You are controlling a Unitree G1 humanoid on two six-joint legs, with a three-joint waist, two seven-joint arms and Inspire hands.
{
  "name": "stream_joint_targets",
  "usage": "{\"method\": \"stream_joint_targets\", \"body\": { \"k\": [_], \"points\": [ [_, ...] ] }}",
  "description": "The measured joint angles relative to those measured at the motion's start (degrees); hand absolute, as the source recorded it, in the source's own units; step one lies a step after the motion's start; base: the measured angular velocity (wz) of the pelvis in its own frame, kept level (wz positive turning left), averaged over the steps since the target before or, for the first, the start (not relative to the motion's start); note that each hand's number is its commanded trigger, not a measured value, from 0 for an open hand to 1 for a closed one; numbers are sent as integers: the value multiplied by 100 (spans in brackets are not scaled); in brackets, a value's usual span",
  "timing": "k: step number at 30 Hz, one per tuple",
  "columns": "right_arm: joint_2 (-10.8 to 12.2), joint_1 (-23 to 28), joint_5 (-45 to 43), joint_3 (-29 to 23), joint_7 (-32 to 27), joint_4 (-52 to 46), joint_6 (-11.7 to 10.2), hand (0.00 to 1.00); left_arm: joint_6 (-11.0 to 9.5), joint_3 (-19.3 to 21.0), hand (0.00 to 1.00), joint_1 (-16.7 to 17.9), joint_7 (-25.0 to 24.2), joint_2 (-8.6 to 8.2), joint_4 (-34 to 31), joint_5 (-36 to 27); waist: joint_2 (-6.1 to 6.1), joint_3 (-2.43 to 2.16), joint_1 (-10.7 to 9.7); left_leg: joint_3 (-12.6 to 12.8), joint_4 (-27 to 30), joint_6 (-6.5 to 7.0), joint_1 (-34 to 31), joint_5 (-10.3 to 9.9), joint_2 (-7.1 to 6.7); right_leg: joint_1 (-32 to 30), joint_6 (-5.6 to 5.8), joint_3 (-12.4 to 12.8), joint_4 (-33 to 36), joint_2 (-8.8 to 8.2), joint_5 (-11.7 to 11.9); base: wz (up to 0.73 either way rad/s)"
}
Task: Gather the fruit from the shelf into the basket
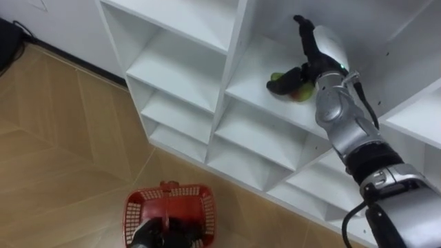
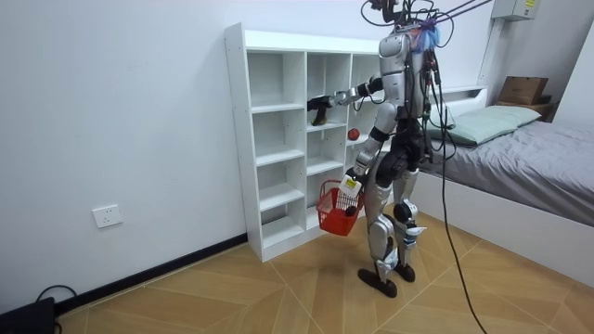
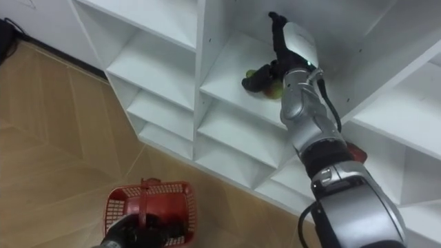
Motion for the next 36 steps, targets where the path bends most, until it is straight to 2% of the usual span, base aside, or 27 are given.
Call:
{"method": "stream_joint_targets", "body": {
  "k": [12, 19, 24, 36],
  "points": [
    [-23, -73, 124, -334, 201, 28, -92, 0, 3, 1, 100, -83, 2, 12, 1, 11, 39, 20, -26, -17, 8, -8, -149, 55, -2, -195, -17, -30, 80, 19, 13, 0],
    [-123, -72, 504, -389, 535, 35, -72, 0, 122, 23, 100, -91, 1, 18, 0, 57, 49, 16, -27, -9, 17, -12, -166, 59, -1, -221, -22, 11, 82, 21, 16, 0],
    [-193, -75, 692, -378, 872, 38, -47, 0, 127, 19, 100, -102, -4, -2, 1, 67, 45, 14, -16, 4, 9, -10, -131, 60, 0, -201, -21, 41, 84, -6, 15, 0],
    [-198, -65, 830, -374, 1458, 37, 191, 0, 214, 18, 100, -103, -2, 3, 1, 119, -5, -21, -18, 10, 32, -10, -118, 60, 2, -181, -23, 43, 92, -13, 18, 0]
  ]
}}
